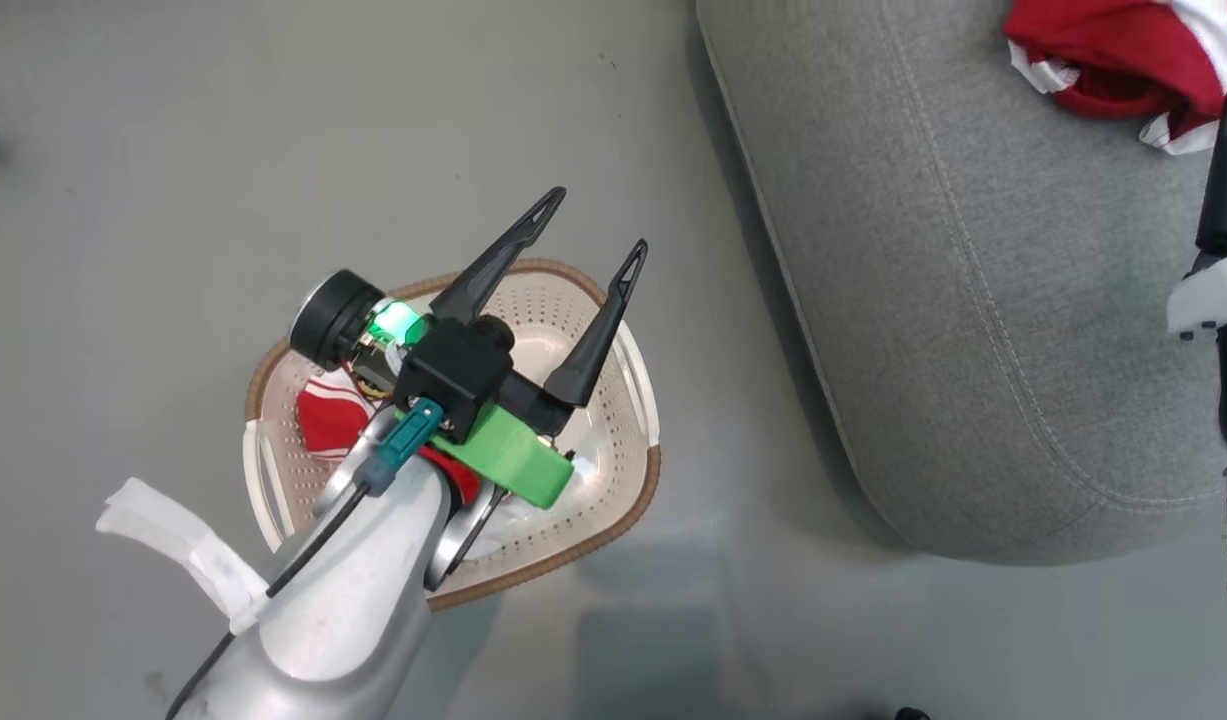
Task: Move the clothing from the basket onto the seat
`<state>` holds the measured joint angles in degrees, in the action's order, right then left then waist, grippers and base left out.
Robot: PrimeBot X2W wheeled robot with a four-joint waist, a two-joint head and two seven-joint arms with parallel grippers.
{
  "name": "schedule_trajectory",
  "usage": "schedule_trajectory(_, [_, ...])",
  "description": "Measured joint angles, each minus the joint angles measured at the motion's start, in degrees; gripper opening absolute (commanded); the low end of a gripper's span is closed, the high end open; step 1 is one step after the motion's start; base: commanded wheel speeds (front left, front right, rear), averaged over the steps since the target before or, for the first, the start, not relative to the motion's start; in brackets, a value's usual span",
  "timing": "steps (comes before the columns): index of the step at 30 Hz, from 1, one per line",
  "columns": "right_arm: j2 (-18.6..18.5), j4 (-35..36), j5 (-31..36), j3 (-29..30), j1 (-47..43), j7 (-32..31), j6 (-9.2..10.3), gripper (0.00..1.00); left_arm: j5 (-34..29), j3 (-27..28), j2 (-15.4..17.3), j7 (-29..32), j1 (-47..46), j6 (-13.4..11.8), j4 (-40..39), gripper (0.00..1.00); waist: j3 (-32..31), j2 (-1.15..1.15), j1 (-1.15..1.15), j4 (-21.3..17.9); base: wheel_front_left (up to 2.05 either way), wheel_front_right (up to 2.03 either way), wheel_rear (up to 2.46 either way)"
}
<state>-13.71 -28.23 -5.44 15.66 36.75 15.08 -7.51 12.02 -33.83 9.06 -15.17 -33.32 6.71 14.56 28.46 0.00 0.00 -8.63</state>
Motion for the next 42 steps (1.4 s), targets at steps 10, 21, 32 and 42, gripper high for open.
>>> schedule_trajectory(10, [4.3,9.9,-0.8,-6.1,-10.2,0.0,0.0,1.0,0.4,8.4,-1.6,0.0,7.7,-0.8,-1.1,1.0,-7.2,0.0,0.0,2.4,0.0,0.0,0.0])
schedule_trajectory(21, [8.6,15.0,-1.1,-12.8,-15.8,0.0,0.0,1.0,-0.3,18.0,-3.4,0.0,14.9,-0.9,-1.8,1.0,-12.9,0.0,0.0,7.5,0.0,0.0,0.0])
schedule_trajectory(32, [10.6,18.5,-0.9,-15.2,-21.5,0.0,0.0,1.0,-2.2,25.9,-5.0,0.0,20.1,-0.9,-4.2,1.0,-18.3,0.0,0.0,12.2,0.0,0.0,0.0])
schedule_trajectory(42, [10.9,20.8,-1.8,-16.3,-26.5,0.0,0.0,1.0,-3.0,30.3,-5.8,0.0,24.2,-0.7,-6.0,1.0,-22.2,0.0,0.0,14.1,0.0,0.0,0.0])
